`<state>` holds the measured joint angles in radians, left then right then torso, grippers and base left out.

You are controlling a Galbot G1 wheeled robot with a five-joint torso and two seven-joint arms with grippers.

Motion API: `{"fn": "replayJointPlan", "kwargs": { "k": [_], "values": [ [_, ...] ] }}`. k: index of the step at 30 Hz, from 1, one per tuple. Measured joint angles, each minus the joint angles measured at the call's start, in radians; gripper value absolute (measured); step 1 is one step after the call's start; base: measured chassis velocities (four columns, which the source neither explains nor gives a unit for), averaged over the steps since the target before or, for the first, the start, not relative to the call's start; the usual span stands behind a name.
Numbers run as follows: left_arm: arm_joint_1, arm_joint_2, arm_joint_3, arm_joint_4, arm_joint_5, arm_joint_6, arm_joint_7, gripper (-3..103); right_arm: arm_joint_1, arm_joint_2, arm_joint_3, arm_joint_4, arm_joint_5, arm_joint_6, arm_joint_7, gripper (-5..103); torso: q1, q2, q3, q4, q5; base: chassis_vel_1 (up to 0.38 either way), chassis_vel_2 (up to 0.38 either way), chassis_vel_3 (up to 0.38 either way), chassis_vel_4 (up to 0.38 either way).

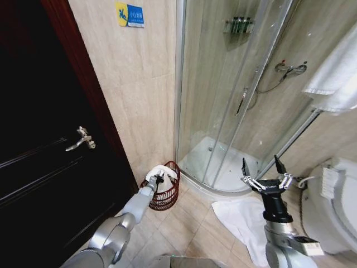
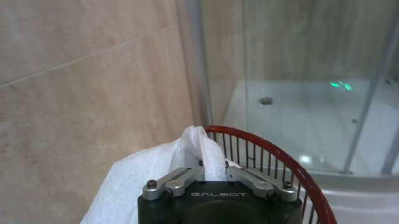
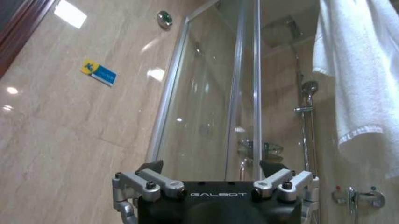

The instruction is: Discard the used towel into the hamper.

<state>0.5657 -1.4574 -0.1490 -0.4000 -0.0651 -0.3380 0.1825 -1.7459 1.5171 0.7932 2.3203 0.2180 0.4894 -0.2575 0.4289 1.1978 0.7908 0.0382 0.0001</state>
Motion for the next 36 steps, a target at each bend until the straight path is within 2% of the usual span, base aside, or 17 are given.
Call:
{"fn": "replayJointPlan", "kwargs": {
  "k": [6,12,19,22,23,26,27,30,32,33,36],
  "values": [
    [0.002,-0.004,0.012,0.028,0.122,-0.001,0.026,0,-0.008,0.004,-0.005,0.003,-0.005,0.01,-0.013,100,-0.001,0.0,0.0,-0.0001,0.0,0.0,0.0,0.0,0.0],
    [0.001,-0.024,0.043,0.051,0.166,0.002,0.027,0,-0.013,0.008,0.011,0.002,-0.04,0.024,0.002,100,-0.001,0.0,0.0,-0.0002,-0.0001,0.0,0.0,0.0,0.0],
    [0.005,-0.049,0.103,0.107,0.166,0.005,-0.042,-1,-0.021,0.016,0.006,0.013,-0.047,0.029,0.004,100,-0.001,0.0,0.0,0.0,0.0,0.0,0.0,0.0,0.0],
    [0.009,-0.062,0.105,0.101,0.168,0.013,-0.061,15,-0.018,0.02,0.009,0.006,-0.041,0.037,-0.008,100,-0.001,0.0,0.0,-0.0002,-0.0002,0.0,0.0,0.0,0.0],
    [0.009,-0.062,0.105,0.101,0.168,0.013,-0.061,15,-0.018,0.02,0.009,0.006,-0.041,0.037,-0.008,100,-0.001,0.0,0.0,-0.0002,-0.0002,0.0,0.0,0.0,0.0],
    [0.014,-0.054,0.115,0.076,0.175,0.019,-0.059,31,-0.004,0.021,0.02,-0.012,-0.018,0.049,-0.05,100,-0.001,0.0,0.0,-0.0003,-0.0001,0.0,0.0,0.0,0.0],
    [0.014,-0.054,0.115,0.076,0.175,0.019,-0.059,31,-0.004,0.021,0.02,-0.012,-0.018,0.049,-0.05,100,-0.001,0.0,0.0,-0.0003,-0.0001,0.0,0.0,0.0,0.0],
    [0.028,-0.025,0.115,0.056,0.227,0.035,-0.039,47,0.002,0.016,0.026,-0.02,-0.01,0.049,-0.047,100,-0.001,0.0,0.0,0.0,0.0001,0.0,0.0,0.0,0.0],
    [0.036,-0.015,0.113,0.047,0.23,0.038,-0.038,47,0.002,0.015,0.026,-0.023,-0.01,0.048,-0.045,100,-0.001,0.0,0.0,-0.0001,-0.0001,0.0,0.0,0.0,0.0],
    [0.045,-0.002,0.111,0.037,0.231,0.042,-0.038,58,0.003,0.015,0.026,-0.028,-0.01,0.049,-0.04,100,-0.001,0.0,0.0,0.0,-0.0001,0.0,0.0,0.0,0.0],
    [0.056,0.016,0.108,0.015,0.226,0.046,-0.036,64,0.005,0.017,0.02,-0.032,-0.012,0.049,-0.032,100,-0.001,0.0,0.0,0.0,-0.0001,0.0,0.0,0.0,0.0]
  ]
}}
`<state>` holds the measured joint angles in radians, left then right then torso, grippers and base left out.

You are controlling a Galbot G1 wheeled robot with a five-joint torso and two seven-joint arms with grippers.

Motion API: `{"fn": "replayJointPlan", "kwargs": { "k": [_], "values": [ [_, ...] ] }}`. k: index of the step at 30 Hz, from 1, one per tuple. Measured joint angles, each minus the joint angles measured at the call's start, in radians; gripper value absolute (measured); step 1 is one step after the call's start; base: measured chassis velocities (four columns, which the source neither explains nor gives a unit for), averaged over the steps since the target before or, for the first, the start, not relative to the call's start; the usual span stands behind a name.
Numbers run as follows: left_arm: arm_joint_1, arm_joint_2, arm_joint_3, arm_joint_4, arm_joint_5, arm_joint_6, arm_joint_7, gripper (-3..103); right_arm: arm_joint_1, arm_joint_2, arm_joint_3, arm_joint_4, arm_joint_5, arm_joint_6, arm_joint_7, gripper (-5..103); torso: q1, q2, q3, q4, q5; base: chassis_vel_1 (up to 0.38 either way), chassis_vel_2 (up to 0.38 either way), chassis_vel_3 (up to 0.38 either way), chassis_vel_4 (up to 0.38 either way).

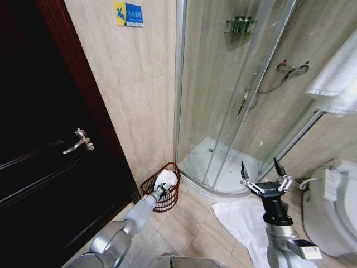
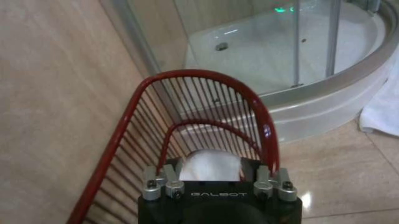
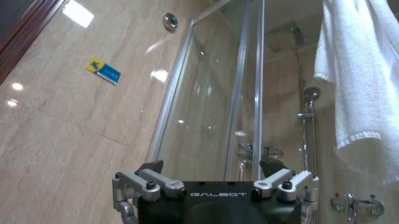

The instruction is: Discard the used towel into the hamper.

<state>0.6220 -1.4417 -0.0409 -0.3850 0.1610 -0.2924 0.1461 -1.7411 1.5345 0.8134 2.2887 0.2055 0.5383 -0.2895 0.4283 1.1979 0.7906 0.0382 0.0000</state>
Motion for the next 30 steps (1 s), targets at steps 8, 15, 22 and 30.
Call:
{"fn": "replayJointPlan", "kwargs": {
  "k": [8,15,22,30],
  "values": [
    [0.095,0.085,-0.002,-0.266,-0.183,0.08,0.002,95,0.028,-0.014,-0.029,0.019,-0.007,-0.031,0.182,100,0.0,0.0,0.0,-0.0003,-0.0003,0.0,0.0,0.0,0.0],
    [0.279,0.187,-0.091,-0.648,-0.365,0.217,0.003,100,0.022,-0.052,-0.029,0.082,0.069,-0.117,0.216,100,0.0,0.0,0.0,0.0001,-0.0009,0.0,0.0,0.0,0.0],
    [0.519,0.258,-0.294,-1.1,-0.559,0.362,0.001,100,0.007,-0.078,-0.058,0.173,0.154,-0.281,0.323,100,0.0,0.0,0.0,0.0,0.0,0.0,0.0,0.0,0.0],
    [0.777,0.225,-0.544,-1.598,-0.677,0.505,0.057,100,0.002,-0.118,-0.026,0.216,0.213,-0.351,0.387,100,0.0,0.0,0.0,-0.0001,0.0,0.0,0.0,0.0,0.0]
  ]
}}
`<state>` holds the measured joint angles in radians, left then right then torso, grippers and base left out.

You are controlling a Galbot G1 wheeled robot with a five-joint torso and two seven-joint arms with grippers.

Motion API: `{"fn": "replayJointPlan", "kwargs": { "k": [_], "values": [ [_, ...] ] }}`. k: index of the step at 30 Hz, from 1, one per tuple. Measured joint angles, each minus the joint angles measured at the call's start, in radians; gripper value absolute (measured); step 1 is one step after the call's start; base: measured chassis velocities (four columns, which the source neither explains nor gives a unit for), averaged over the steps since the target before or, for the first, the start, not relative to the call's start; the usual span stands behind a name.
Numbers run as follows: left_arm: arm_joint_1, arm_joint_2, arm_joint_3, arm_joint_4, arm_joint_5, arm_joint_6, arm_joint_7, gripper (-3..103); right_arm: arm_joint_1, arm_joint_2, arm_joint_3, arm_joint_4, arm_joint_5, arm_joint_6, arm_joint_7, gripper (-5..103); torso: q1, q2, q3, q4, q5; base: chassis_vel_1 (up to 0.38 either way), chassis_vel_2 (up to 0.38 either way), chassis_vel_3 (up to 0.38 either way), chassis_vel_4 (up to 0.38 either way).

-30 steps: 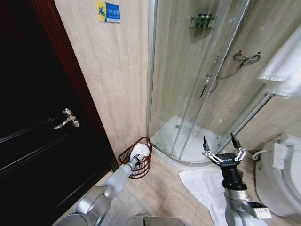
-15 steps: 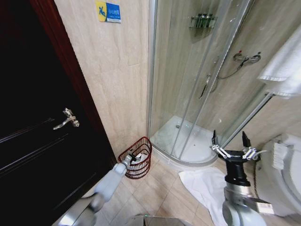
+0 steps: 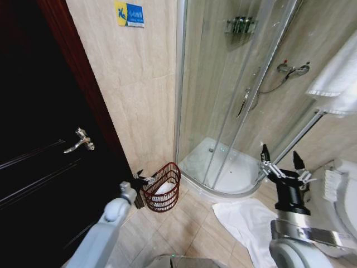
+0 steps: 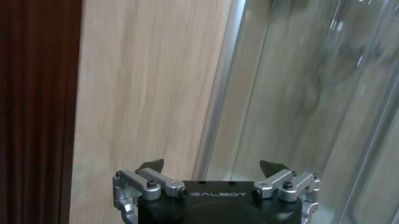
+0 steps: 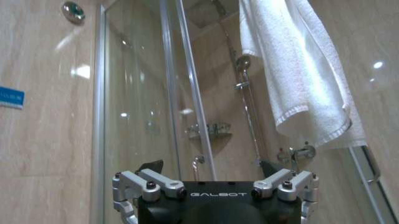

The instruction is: Discard the used towel into the hamper.

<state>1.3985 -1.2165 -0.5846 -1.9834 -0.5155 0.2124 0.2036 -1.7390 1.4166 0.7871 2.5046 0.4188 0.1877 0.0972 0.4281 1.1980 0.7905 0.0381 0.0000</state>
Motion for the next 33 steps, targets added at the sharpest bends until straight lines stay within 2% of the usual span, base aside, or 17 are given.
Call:
{"fn": "replayJointPlan", "kwargs": {
  "k": [2,3,5,6,8,14,18,21,26,33],
  "values": [
    [0.052,-0.034,-0.052,-0.102,-0.002,0.029,0.007,100,-0.008,-0.015,0.012,0.0,-0.005,-0.01,0.012,100,0.0,0.0,0.0,-0.0001,0.0,0.0,0.0,0.0,0.0],
    [0.052,-0.034,-0.052,-0.102,-0.002,0.029,0.007,100,-0.008,-0.015,0.012,0.0,-0.005,-0.01,0.012,100,0.0,0.0,0.0,-0.0001,0.0,0.0,0.0,0.0,0.0],
    [0.124,-0.093,-0.105,-0.24,0.002,0.067,0.015,100,-0.005,-0.028,0.022,0.0,-0.013,-0.035,0.035,100,0.0,0.0,0.0,-0.0002,0.0001,0.0,0.0,0.0,0.0],
    [0.124,-0.093,-0.105,-0.24,0.002,0.067,0.015,100,-0.005,-0.028,0.022,0.0,-0.013,-0.035,0.035,100,0.0,0.0,0.0,-0.0002,0.0001,0.0,0.0,0.0,0.0],
    [0.175,-0.135,-0.134,-0.325,0.01,0.076,0.018,100,0.0,-0.032,0.021,0.0,-0.013,-0.037,0.036,100,0.0,0.0,0.0,0.0,0.0002,0.0,0.0,0.0,0.0],
    [0.286,-0.226,-0.176,-0.459,0.083,0.047,0.06,100,0.027,-0.036,0.03,-0.002,-0.009,-0.022,0.036,100,0.0,0.0,0.0,0.0,0.0002,0.0,0.0,0.0,0.0],
    [0.311,-0.268,-0.177,-0.499,0.086,0.044,0.056,100,0.032,-0.052,0.043,-0.002,-0.009,-0.009,0.035,100,0.0,0.0,0.0,-0.0001,0.0003,0.0,0.0,0.0,0.0],
    [0.333,-0.307,-0.154,-0.529,0.094,0.048,0.025,100,0.032,-0.081,0.091,-0.003,-0.008,0.008,0.033,100,0.0,0.0,0.0,-0.0001,0.0002,0.0,0.0,0.0,0.0],
    [0.335,-0.311,-0.145,-0.531,0.104,0.049,0.017,100,0.056,-0.103,0.13,-0.003,0.002,0.007,0.034,100,0.0,0.0,0.0,-0.0001,0.0002,0.0,0.0,0.0,0.0],
    [0.332,-0.31,-0.142,-0.526,0.105,0.049,0.016,100,0.069,-0.106,0.121,-0.004,0.002,0.005,0.028,100,0.0,0.0,0.0,0.0,0.0001,0.0,0.0,0.0,0.0]
  ]
}}
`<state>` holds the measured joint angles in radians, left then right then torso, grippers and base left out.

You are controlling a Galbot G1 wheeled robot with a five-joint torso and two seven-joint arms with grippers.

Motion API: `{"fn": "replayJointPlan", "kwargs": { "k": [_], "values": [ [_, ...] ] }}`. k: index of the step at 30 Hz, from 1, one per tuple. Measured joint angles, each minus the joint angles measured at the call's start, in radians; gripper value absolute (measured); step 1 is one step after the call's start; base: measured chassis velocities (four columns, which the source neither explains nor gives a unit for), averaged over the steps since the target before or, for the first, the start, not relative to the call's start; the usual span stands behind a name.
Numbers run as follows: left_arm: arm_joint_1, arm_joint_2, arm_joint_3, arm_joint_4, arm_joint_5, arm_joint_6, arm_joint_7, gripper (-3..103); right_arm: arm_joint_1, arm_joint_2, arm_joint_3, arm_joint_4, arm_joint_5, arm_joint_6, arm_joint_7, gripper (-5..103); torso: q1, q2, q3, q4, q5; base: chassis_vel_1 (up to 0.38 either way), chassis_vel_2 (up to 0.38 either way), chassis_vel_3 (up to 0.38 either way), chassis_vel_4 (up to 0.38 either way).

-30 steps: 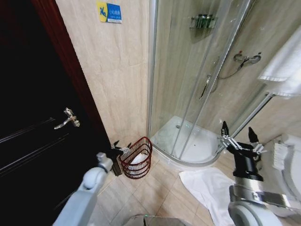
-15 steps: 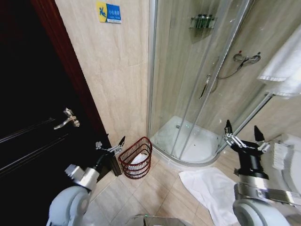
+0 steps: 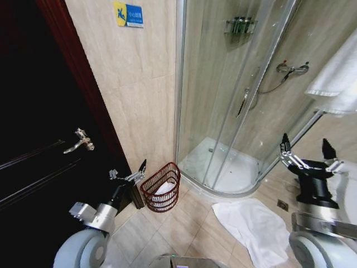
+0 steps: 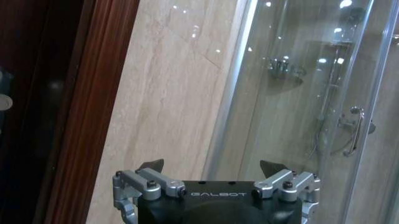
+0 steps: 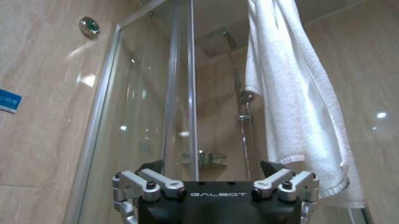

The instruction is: Discard the used towel into the hamper.

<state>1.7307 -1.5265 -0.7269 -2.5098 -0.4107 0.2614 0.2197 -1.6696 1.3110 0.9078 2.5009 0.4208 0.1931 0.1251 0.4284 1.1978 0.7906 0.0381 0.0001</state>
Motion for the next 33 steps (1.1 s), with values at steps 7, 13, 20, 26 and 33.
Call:
{"fn": "replayJointPlan", "kwargs": {
  "k": [7,13,20,26,33],
  "values": [
    [-0.002,0.002,0.001,0.004,0.0,0.0,-0.001,100,-0.011,0.015,-0.005,-0.001,-0.016,0.022,-0.019,100,0.0,0.0,0.0,0.0,-0.0001,0.0,0.0,0.0,0.0],
    [-0.003,0.002,0.001,0.006,0.0,0.0,-0.001,100,-0.008,0.019,0.003,-0.001,-0.022,0.031,-0.019,100,0.0,0.0,0.0,0.0,-0.0002,0.0,0.0,0.0,0.0],
    [-0.004,0.003,0.002,0.008,0.0,-0.001,-0.001,100,-0.007,0.012,0.014,-0.001,-0.039,0.042,-0.029,100,0.0,0.0,0.0,-0.0001,0.0001,-0.09,-0.105,0.106,0.094],
    [-0.004,0.003,0.002,0.009,0.0,-0.001,-0.001,100,-0.002,0.022,0.008,-0.001,-0.054,0.046,-0.036,100,0.0,0.0,0.0,0.0,-0.0001,-0.199,-0.206,0.217,0.188],
    [-0.004,0.004,0.002,0.009,0.0,-0.001,0.0,100,0.013,0.043,0.001,-0.001,-0.063,0.067,-0.051,100,0.0,0.0,0.0,0.0001,0.0,-0.263,-0.256,0.27,0.273]
  ]
}}
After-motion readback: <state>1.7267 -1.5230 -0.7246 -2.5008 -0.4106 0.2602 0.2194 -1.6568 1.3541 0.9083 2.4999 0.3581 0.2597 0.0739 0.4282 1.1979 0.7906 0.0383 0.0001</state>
